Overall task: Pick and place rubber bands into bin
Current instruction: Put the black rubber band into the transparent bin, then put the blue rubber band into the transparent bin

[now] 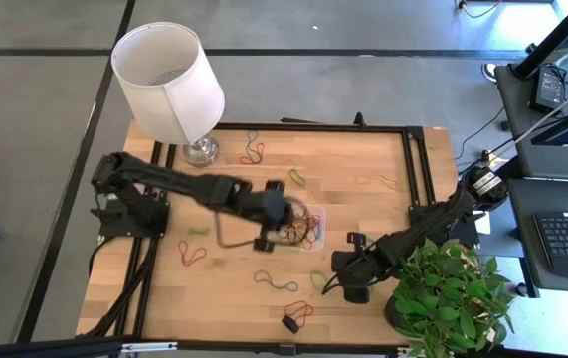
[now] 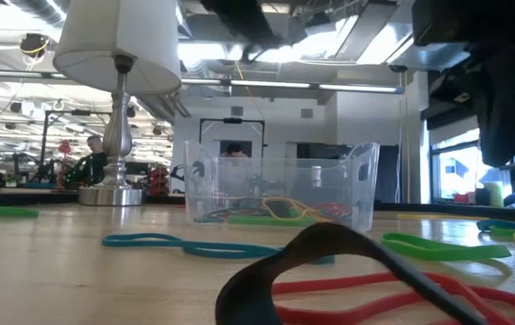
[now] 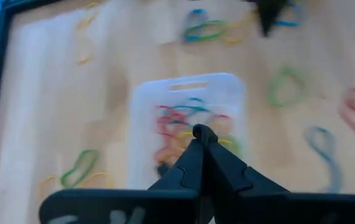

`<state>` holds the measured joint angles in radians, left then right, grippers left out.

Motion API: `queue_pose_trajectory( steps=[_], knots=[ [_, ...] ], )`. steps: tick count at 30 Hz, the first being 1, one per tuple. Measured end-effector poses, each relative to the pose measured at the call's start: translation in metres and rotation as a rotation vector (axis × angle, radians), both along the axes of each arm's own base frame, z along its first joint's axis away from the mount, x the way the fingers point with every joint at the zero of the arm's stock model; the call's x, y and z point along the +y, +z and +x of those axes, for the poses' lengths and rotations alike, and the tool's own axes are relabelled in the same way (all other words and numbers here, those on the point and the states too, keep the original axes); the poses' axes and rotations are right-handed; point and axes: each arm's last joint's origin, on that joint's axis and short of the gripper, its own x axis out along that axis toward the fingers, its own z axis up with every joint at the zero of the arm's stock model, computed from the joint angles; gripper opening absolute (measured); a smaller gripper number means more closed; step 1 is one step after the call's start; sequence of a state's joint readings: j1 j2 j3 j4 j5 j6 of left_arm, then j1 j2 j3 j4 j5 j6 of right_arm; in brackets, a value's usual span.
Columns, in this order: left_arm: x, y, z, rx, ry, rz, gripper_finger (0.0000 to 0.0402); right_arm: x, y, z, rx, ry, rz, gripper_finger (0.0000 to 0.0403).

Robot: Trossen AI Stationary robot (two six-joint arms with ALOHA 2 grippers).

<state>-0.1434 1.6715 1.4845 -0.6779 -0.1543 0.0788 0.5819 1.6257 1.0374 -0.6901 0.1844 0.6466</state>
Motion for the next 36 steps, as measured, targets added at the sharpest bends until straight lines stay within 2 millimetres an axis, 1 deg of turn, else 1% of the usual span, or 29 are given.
queue_pose_trajectory(
  steps=[4,7,9,13,17,20,22,25,27,31,34,36],
  knots=[
    [0.03,-0.026,0.023,0.06,0.059,-0.013,0.0005,-0.002,0.0,0.0,0.006,0.016,-0.013,0.0014],
    [0.043,-0.041,0.041,0.045,0.072,-0.044,0.0009,-0.003,-0.001,-0.001,0.025,0.056,-0.035,0.0014],
    [0.046,-0.053,0.056,0.014,0.069,-0.061,0.0015,-0.004,-0.001,-0.004,0.047,0.072,-0.055,0.0014],
    [0.048,-0.078,0.074,0.037,0.087,-0.087,0.0034,-0.006,-0.003,-0.008,0.09,0.074,-0.082,0.0014],
    [0.046,-0.087,0.082,0.073,0.14,-0.148,0.0067,-0.009,-0.01,-0.013,0.118,0.057,-0.092,0.0014],
    [0.046,-0.086,0.082,0.074,0.157,-0.17,0.01,-0.01,-0.015,-0.016,0.133,0.045,-0.097,0.0014],
    [0.046,-0.083,0.079,0.08,0.174,-0.183,0.0123,-0.01,-0.015,-0.017,0.133,0.046,-0.097,0.0014],
    [0.046,-0.072,0.075,0.057,0.183,-0.191,0.0149,-0.009,-0.015,-0.016,0.126,0.048,-0.093,0.0014],
    [0.046,-0.066,0.072,0.056,0.176,-0.183,0.0158,-0.009,-0.014,-0.015,0.114,0.047,-0.086,0.0014],
    [0.045,-0.048,0.059,0.068,0.165,-0.171,0.0157,-0.008,-0.014,-0.014,0.105,0.042,-0.078,0.0014],
    [0.039,-0.031,0.044,0.052,0.131,-0.088,0.0136,-0.008,-0.012,-0.012,0.1,-0.016,-0.059,0.0014],
    [0.035,-0.027,0.031,0.048,0.11,-0.047,0.0115,-0.009,-0.007,-0.008,0.088,-0.085,-0.032,0.0011]
  ],
)
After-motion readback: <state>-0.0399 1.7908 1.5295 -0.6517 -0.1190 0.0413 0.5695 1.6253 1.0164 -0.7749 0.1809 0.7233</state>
